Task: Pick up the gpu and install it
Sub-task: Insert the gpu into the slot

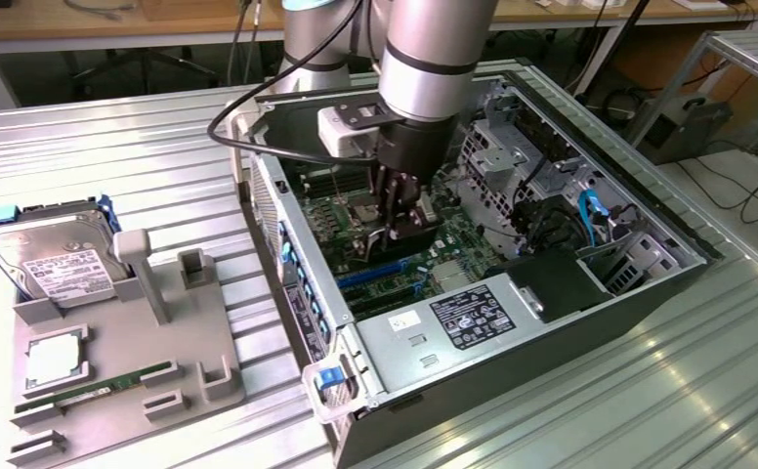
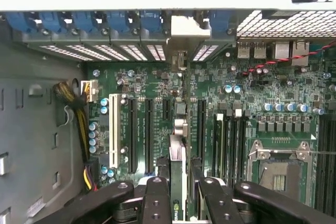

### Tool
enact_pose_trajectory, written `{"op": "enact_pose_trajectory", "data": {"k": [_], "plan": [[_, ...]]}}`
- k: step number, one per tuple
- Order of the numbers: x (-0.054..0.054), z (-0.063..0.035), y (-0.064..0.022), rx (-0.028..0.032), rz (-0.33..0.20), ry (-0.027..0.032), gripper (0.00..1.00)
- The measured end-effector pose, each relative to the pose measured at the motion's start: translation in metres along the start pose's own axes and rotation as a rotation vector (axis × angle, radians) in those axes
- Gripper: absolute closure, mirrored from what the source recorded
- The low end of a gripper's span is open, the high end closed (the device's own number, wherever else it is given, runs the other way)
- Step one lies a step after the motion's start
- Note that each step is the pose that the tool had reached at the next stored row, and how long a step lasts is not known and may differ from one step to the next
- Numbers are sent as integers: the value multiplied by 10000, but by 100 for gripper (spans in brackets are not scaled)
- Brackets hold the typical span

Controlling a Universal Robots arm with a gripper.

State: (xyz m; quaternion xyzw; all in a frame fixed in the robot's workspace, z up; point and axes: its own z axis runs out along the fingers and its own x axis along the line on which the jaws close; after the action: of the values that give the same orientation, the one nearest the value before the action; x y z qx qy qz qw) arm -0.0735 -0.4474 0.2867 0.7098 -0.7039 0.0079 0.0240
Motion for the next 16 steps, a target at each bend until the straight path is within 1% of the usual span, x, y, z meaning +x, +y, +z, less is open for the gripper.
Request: {"op": "enact_pose_trajectory", "data": {"k": [9,14,16], "plan": [[-6,37,10,-2,67,-4,74],[-8,90,8,-3,68,-1,74],[-9,109,9,-13,69,-11,74]]}}
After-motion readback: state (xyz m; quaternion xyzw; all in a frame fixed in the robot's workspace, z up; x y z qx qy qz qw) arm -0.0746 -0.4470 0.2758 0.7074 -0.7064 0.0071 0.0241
